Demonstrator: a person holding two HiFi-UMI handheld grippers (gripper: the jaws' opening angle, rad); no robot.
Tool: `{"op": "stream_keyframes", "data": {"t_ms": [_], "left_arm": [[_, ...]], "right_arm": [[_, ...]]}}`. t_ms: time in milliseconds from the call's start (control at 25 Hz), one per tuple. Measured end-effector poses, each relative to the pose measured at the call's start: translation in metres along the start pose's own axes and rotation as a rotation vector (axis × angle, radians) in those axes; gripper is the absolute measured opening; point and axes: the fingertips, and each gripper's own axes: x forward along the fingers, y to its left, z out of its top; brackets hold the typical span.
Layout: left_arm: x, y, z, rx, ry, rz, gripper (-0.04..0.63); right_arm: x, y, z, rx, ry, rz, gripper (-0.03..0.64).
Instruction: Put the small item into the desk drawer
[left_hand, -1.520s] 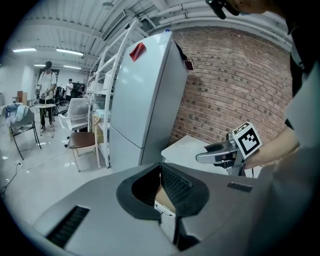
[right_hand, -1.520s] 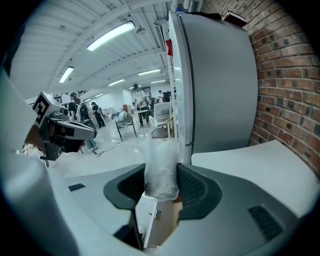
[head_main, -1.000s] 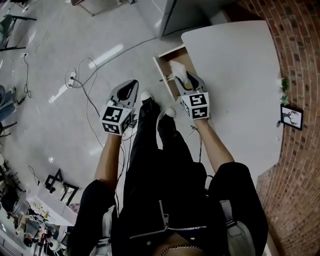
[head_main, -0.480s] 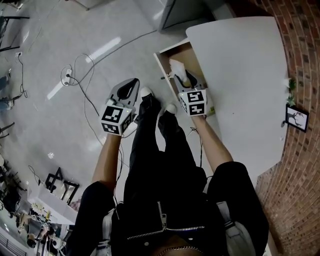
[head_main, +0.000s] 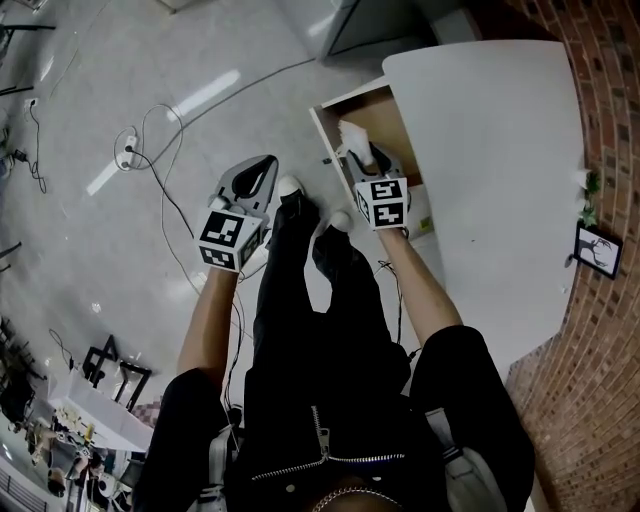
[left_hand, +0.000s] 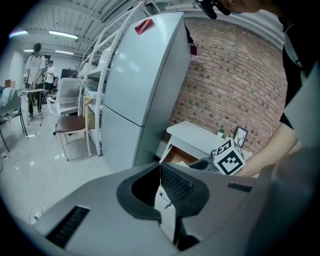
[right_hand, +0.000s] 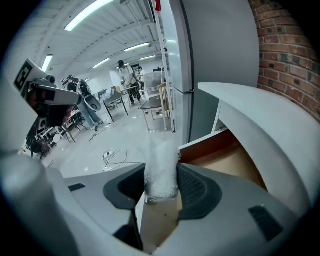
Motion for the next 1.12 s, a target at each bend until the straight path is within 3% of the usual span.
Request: {"op": "stream_keyframes", "data": {"t_ms": [1120], "left_arm": [[0.006,0.045,-0.053,-0.063,0.012,0.095,0.021]], "right_arm": [[0.123,-0.044,-0.099,0.076,0.258,-0.014,0.187]]}}
